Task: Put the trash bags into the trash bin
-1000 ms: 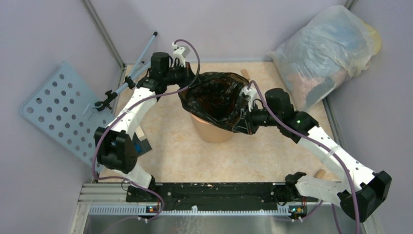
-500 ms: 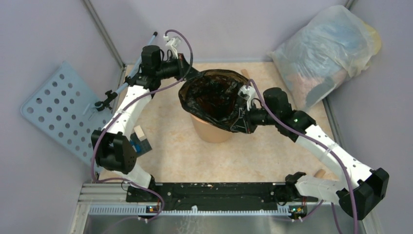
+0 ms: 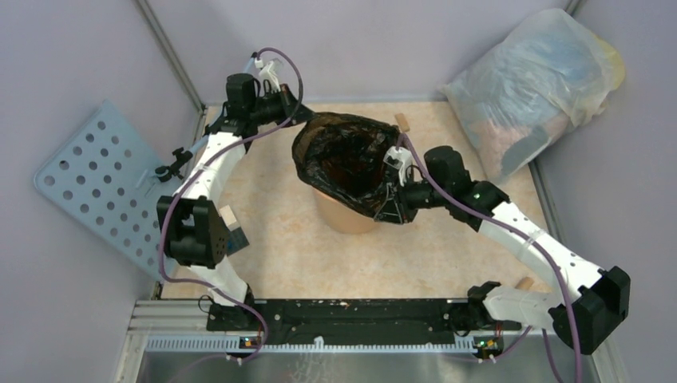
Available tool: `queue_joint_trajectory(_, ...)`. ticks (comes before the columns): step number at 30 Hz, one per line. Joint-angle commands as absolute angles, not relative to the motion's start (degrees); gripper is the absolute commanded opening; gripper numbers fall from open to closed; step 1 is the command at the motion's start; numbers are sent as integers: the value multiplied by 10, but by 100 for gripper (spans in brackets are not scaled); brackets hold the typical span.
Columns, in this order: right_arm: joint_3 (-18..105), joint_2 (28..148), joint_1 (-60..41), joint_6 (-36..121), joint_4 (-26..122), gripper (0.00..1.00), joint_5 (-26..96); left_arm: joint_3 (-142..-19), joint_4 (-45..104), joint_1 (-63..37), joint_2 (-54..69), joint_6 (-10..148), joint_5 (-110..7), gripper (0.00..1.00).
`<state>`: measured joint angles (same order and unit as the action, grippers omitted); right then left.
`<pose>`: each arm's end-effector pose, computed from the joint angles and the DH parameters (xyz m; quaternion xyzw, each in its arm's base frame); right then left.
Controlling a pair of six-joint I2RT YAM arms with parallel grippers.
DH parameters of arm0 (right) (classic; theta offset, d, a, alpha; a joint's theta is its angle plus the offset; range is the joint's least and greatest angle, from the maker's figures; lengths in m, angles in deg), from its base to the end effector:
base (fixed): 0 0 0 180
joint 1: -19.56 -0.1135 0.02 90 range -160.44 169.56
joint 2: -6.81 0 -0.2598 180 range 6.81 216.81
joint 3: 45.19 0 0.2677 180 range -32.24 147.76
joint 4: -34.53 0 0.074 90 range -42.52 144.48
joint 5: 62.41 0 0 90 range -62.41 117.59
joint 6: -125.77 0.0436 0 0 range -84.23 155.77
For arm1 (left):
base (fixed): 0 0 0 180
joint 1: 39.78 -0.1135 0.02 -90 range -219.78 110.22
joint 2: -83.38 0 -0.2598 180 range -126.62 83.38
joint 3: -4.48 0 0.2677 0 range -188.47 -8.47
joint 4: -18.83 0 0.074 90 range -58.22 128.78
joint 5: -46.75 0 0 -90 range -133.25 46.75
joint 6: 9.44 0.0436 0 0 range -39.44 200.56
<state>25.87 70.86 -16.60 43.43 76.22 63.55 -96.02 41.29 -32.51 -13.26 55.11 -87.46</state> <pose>0.1963 0.1752 0.3176 -0.3463 0.7813 0.4184 0.3076 0.4097 -0.0829 0.3560 0.0980 0.7776 -0.4455 0.4327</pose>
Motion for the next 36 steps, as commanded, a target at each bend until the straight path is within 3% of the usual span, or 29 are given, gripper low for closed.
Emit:
queue_joint_trajectory(1, 251, 719, -173, 425, 750, 18, 636, -974, 369, -330, -168, 533, -888, 0)
queue_joint_trajectory(16, 235, 729, -173, 418, 745, 20, 609, -898, 339, -329, -212, 531, -894, 0)
queue_joint_trajectory(19, 245, 727, -173, 413, 760, 27, 599, -902, 337, -329, -213, 529, -908, 0)
queue_joint_trajectory(22, 272, 713, -173, 419, 779, 43, 586, -915, 343, -329, -202, 528, -905, 4)
queue_joint_trajectory(24, 293, 696, -173, 426, 792, 54, 566, -923, 348, -329, -188, 529, -901, 11)
queue_joint_trajectory(26, 317, 685, -172, 427, 810, 60, 545, -932, 360, -329, -175, 532, -894, 25)
queue_joint_trajectory(31, 383, 682, -172, 423, 881, 62, 478, -926, 372, -332, -127, 526, -837, 59)
queue_joint_trajectory(36, 441, 687, -171, 427, 929, 62, 353, -886, 355, -352, -61, 508, -806, 74)
